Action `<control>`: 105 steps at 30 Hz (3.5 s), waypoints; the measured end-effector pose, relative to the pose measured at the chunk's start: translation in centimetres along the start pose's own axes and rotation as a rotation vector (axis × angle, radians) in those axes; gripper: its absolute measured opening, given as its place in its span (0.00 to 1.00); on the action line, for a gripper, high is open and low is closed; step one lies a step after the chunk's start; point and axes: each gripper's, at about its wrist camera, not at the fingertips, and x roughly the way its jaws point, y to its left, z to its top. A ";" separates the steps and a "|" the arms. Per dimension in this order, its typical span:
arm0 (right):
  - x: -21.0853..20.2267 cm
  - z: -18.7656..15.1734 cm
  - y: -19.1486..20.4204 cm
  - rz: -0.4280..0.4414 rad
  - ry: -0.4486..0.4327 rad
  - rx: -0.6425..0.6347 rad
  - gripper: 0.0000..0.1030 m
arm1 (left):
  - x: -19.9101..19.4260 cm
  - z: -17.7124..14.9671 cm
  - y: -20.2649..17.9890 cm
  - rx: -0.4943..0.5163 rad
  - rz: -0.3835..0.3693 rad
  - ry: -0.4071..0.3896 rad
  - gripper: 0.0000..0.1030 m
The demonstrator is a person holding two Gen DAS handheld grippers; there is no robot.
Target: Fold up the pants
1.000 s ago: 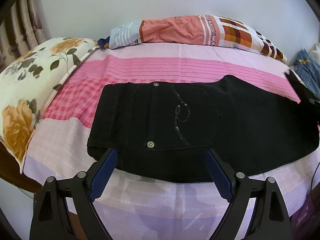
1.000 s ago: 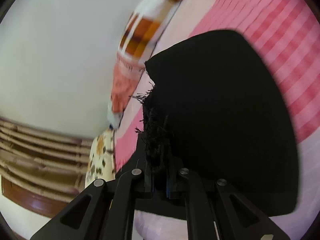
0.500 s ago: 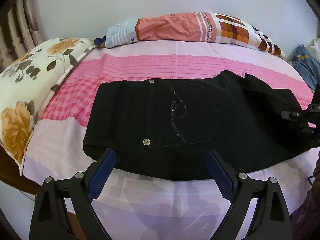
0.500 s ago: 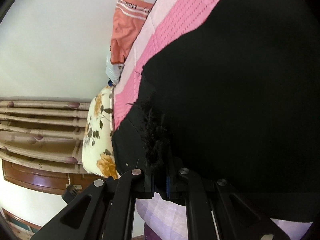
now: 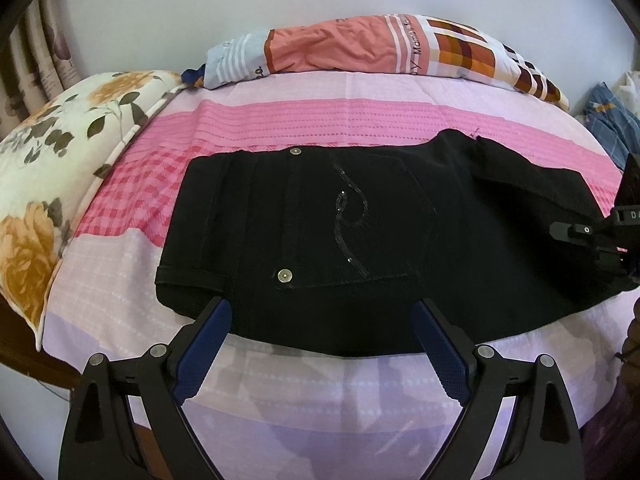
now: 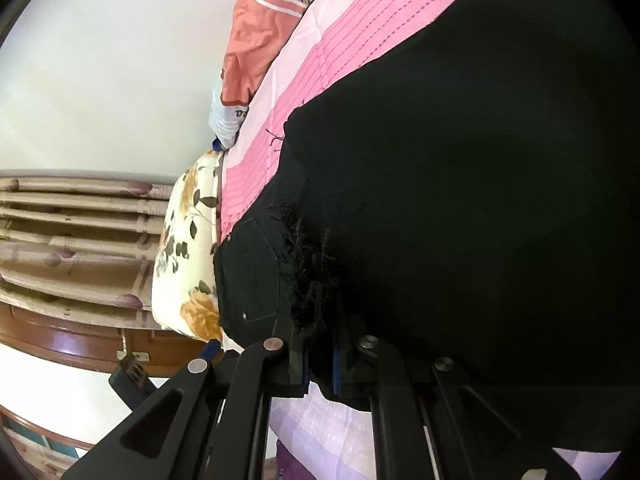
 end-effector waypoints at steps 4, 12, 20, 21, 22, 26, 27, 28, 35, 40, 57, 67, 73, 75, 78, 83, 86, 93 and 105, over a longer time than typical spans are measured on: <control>0.7 0.0 0.6 -0.015 0.005 -0.016 0.09 | 0.2 0.0 0.0 0.003 -0.003 0.005 0.89; 1.3 -0.3 0.4 -0.034 0.020 -0.011 0.11 | 0.6 -0.2 -0.2 0.008 -0.009 0.024 0.89; 1.9 -0.6 0.7 0.032 0.055 -0.005 0.22 | 0.7 -0.3 -0.7 0.022 -0.008 0.030 0.89; 2.1 -0.6 0.7 0.060 0.066 -0.002 0.22 | 0.7 -0.3 -0.7 0.022 -0.009 0.030 0.89; 2.3 -0.7 0.7 0.095 0.080 0.008 0.22 | 0.7 -0.3 -0.7 0.022 -0.009 0.031 0.89; 2.8 -1.0 -0.1 0.254 0.139 0.081 0.34 | 0.7 -0.3 -0.9 0.021 -0.008 0.037 0.89; 2.5 -1.0 -0.4 0.299 0.137 0.107 0.35 | 0.7 -0.3 -0.9 0.022 -0.008 0.037 0.89; 2.0 -1.0 -0.8 0.331 0.124 0.127 0.40 | 0.7 -0.3 -0.9 0.022 -0.006 0.035 0.89; -2.7 -0.1 -2.0 0.244 0.011 0.089 0.47 | 0.7 -0.2 -0.4 0.004 -0.015 0.024 0.89; 0.1 -0.5 0.2 0.192 0.087 0.002 0.47 | 0.5 -0.2 -0.2 -0.006 -0.004 0.015 0.89; 3.2 -1.8 -0.1 0.154 0.207 -0.020 0.38 | 0.2 0.5 3.3 -0.099 0.020 0.008 0.89; 3.0 -2.1 0.9 0.274 0.205 -0.035 0.44 | 0.2 1.4 12.8 -0.306 -0.047 0.025 0.89; 1.4 -2.0 2.2 0.280 0.155 -0.097 0.60 | 3.9 1.0 16.8 -0.342 -0.272 0.091 0.89; 1.5 -2.0 2.2 0.263 0.156 -0.091 0.60 | 5.1 0.8 18.0 -0.381 -0.376 0.103 0.89; 1.7 -2.1 2.1 0.246 0.154 -0.074 0.60 | 6.8 0.5 19.0 -0.421 -0.479 0.132 0.89; 1.5 -2.2 1.9 0.226 0.145 -0.063 0.62 | 8.6 0.7 19.5 -0.466 -0.694 0.194 0.89; 1.9 -2.3 1.9 0.209 0.146 -0.052 0.63 | 8.6 1.1 19.5 -0.457 -0.724 0.226 0.89; 1.7 -2.3 1.7 0.199 0.126 -0.030 0.66 | 8.0 -1.5 21.7 -0.675 -0.781 0.278 0.89; 1.6 -2.4 1.6 0.199 0.129 -0.011 0.69 | 9.8 -0.4 19.6 -0.828 -0.809 0.232 0.89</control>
